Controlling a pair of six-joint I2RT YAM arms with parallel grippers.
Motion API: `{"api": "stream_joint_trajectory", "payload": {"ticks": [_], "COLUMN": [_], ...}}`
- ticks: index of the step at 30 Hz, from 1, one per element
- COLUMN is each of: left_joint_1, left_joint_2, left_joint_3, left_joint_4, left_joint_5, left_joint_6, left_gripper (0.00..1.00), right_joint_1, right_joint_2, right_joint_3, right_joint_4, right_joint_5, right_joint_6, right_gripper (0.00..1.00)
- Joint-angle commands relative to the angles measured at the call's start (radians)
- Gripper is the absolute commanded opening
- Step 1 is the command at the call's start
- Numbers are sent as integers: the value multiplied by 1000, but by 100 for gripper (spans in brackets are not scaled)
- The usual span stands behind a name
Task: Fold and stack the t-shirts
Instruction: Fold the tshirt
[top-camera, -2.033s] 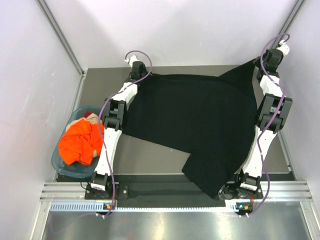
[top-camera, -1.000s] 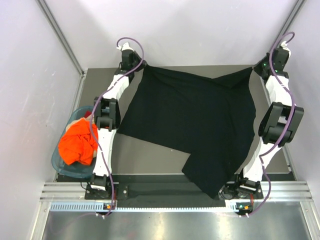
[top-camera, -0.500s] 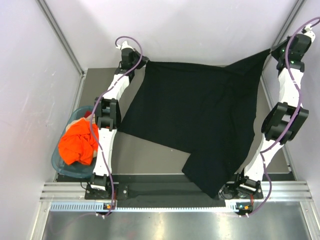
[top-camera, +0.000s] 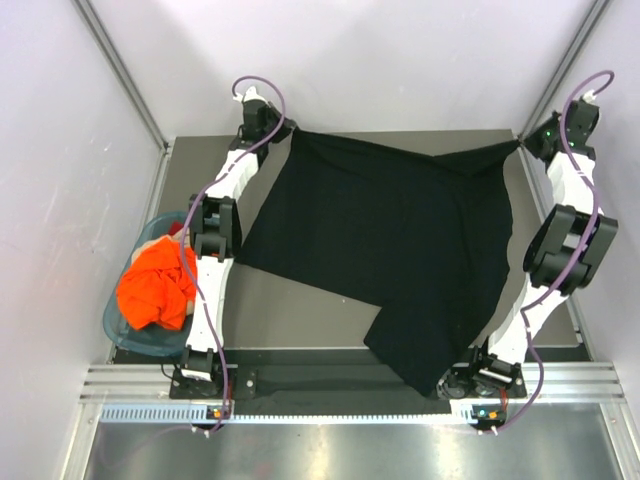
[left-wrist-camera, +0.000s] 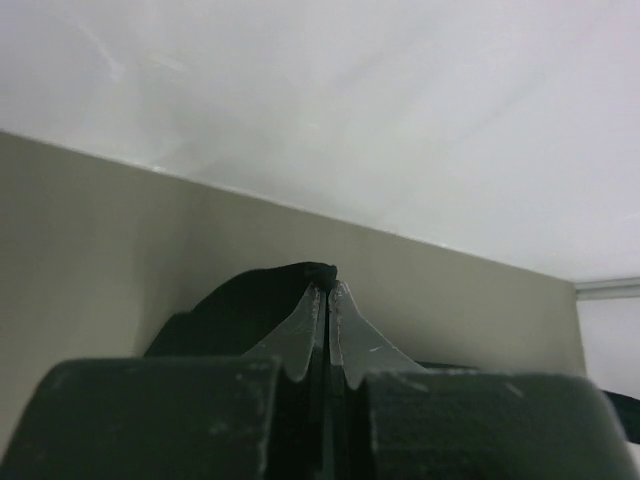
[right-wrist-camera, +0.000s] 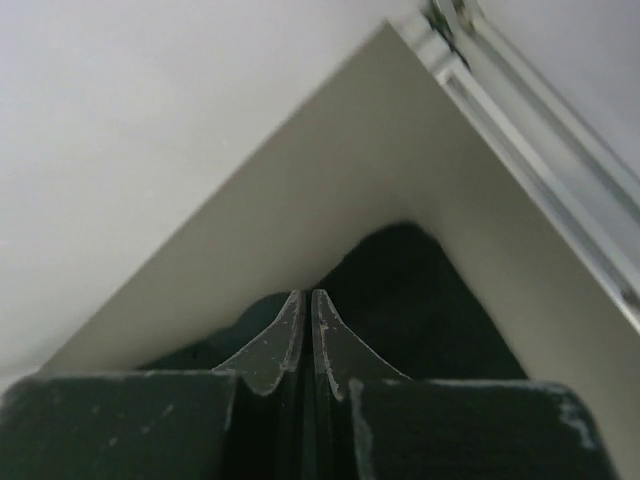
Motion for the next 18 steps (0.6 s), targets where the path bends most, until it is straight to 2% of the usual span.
{"api": "stream_joint_trajectory", "payload": {"ticks": [1,10,18], "left_joint_1": [19,37,59], "left_joint_2": [-95,-158,-184], "left_joint_3": [-9,-47,-81], "left_joint_4": [-26,-208,-354], "left_joint_5": [23,98,126], "left_joint_6": [41,46,-15], "left_gripper": [0,0,0], "right_joint_1": [0,-2,-2], "right_joint_2": [-173,-322,-461], "right_joint_3": [-27,-63,-286], "right_joint_4": [-45,-296,-333], "right_joint_5": [23,54,-18], "right_joint_6": [30,41,85], "right_gripper": [0,0,0]}}
